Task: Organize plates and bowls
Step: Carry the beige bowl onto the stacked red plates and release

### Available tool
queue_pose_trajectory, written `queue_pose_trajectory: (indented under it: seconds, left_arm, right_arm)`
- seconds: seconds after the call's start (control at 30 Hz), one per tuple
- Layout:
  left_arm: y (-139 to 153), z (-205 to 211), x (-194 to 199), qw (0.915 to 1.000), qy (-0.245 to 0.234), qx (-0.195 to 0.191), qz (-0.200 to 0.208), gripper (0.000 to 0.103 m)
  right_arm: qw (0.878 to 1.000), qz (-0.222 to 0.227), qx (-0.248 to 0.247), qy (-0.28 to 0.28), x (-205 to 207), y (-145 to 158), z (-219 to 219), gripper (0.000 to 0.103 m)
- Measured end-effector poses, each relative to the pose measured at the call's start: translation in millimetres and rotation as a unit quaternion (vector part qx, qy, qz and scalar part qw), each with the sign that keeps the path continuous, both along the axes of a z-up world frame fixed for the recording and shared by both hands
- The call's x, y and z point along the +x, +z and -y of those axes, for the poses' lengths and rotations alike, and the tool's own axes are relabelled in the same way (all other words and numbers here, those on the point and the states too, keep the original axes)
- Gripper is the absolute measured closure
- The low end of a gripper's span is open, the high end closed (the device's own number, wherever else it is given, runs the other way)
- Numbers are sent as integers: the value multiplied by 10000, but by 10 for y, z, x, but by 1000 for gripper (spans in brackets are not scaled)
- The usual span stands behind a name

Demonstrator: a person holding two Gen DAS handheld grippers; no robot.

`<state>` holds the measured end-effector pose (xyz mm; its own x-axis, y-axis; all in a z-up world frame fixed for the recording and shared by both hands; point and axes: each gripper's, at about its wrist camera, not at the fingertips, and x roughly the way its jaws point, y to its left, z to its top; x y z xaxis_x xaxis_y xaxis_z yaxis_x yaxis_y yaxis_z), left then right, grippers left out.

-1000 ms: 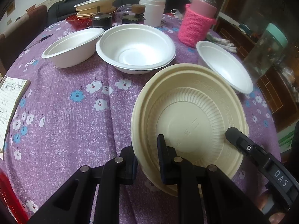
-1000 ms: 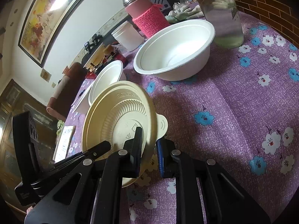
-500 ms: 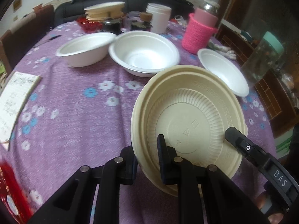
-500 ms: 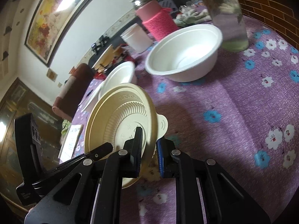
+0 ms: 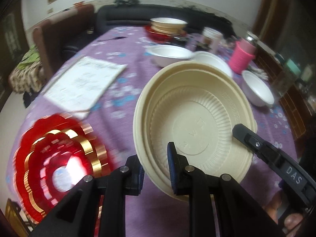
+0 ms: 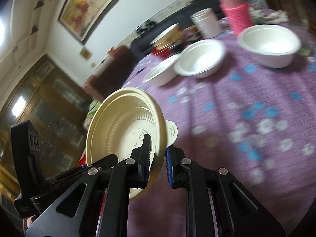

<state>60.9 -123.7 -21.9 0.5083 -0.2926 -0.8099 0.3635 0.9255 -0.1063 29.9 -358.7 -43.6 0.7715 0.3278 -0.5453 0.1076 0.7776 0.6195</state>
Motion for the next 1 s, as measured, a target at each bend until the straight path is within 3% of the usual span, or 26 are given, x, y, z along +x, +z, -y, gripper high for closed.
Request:
queue_pose_trajectory:
  seconds: [0.23, 0.43, 0.7, 1.0]
  left_arm:
    - [-38, -784, -85, 9978, 667, 44, -34, 82]
    - [-116, -1153, -50, 9947, 1016, -16, -169, 83]
    - [-129, -1468, -33, 9917, 1279, -51, -148, 83]
    - [-363, -1765, -7, 9871, 1535, -20, -449, 82]
  right_arm:
    - [9968, -109, -115, 784, 274, -64, -822, 89]
    - [9918, -86, -334, 1234, 477, -97, -1358, 89]
    - [9863, -159, -413, 1590, 683, -141, -1710, 89]
    - [9794, -173, -790, 1848, 694, -295, -1983, 89]
